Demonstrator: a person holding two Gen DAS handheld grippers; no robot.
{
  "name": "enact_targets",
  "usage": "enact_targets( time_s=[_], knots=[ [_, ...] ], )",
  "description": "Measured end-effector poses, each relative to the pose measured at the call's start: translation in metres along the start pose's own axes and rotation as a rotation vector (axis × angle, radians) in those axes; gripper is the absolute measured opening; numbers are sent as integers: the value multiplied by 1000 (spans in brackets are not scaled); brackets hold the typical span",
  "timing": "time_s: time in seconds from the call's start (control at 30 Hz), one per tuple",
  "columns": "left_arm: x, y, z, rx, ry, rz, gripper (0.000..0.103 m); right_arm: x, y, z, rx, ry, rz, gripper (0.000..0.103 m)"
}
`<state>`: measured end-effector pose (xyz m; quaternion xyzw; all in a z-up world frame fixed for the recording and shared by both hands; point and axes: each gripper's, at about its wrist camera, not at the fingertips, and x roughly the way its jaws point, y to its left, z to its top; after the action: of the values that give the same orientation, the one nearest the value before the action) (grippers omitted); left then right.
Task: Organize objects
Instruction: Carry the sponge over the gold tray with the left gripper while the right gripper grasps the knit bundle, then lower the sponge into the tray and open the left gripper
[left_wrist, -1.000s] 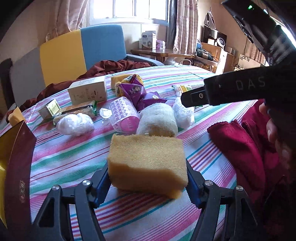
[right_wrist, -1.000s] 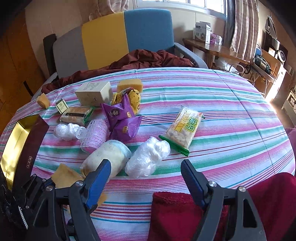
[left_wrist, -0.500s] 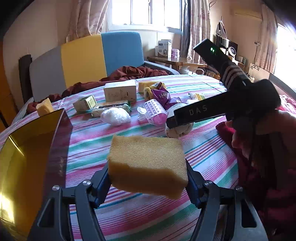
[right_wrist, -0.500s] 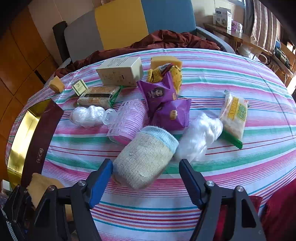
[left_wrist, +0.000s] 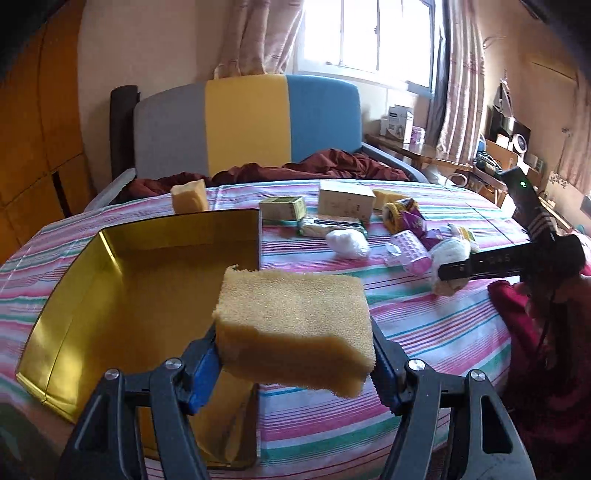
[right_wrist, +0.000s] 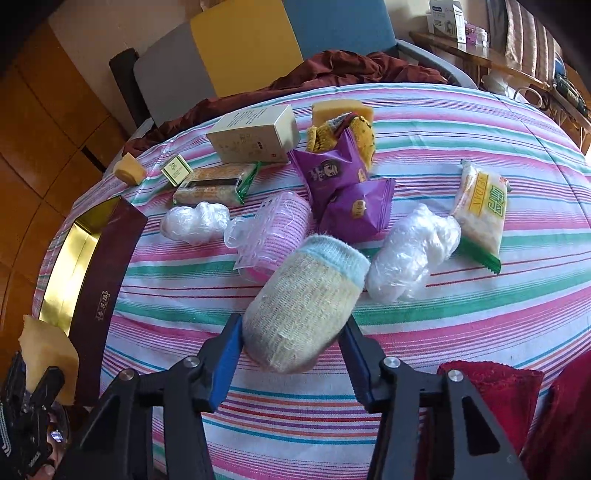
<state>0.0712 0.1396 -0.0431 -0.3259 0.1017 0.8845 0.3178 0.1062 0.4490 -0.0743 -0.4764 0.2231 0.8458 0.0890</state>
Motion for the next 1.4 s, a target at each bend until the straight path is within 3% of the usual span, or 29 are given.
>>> enact_targets(
  time_s=[0.27, 0.47, 0.7, 0.93, 1.13, 1.23, 1.33, 1.4],
  knots=[
    [2, 46, 3, -86, 41, 183, 70, -24, 8, 4, -54, -113, -40, 50],
    [12, 81, 0, -166, 101, 263, 70, -35, 21, 4, -96, -176, 14, 49],
    [25, 118, -9, -221, 154, 357, 70, -42, 34, 2, -129, -211, 140, 48],
    [33, 148, -17, -259, 198, 414, 71, -47, 54, -7, -224, -225, 199, 48],
    [46, 180, -20, -301, 230, 474, 72, -55, 53, -6, -208, -263, 248, 46],
    [48, 194, -20, -331, 231, 495, 75, -53, 49, -4, -183, -254, 255, 45],
    [50, 201, -20, -344, 244, 539, 86, -52, 48, -3, -178, -249, 251, 45],
    [49, 201, -18, -340, 232, 530, 92, -51, 48, -3, -180, -248, 248, 45]
  ],
)
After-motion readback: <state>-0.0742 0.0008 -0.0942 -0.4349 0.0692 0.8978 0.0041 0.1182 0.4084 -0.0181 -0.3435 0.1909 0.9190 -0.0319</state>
